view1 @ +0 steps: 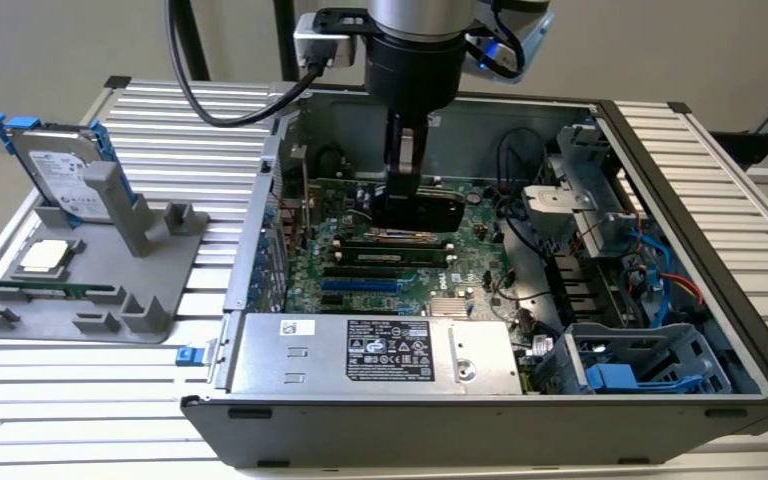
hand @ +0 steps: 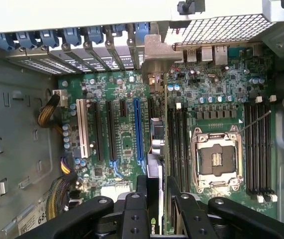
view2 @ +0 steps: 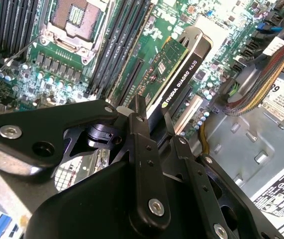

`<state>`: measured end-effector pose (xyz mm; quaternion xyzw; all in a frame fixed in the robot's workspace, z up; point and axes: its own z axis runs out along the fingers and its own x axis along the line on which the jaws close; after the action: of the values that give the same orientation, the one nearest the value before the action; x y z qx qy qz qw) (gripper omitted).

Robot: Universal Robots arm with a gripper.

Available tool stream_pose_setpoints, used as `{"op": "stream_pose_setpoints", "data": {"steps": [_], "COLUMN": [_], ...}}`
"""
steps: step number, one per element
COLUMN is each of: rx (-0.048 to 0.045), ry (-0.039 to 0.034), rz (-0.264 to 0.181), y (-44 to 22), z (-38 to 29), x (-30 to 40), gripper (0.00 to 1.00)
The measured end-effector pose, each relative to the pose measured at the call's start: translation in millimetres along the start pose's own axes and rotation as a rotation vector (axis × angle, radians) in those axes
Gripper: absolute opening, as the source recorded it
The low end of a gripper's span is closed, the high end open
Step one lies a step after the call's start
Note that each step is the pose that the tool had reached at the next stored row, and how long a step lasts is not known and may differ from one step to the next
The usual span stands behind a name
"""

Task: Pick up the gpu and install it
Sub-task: 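Insert the gpu into the slot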

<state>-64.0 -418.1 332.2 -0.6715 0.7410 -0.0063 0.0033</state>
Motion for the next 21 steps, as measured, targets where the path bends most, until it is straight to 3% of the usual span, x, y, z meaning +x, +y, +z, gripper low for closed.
{"op": "stream_pose_setpoints", "data": {"steps": [21], "rx": [0.0003], "ry": [0.0032], "rz": [0.0], "y": [0.1], "z": [7.5], "x": [0.0], "gripper": [0.0]}}
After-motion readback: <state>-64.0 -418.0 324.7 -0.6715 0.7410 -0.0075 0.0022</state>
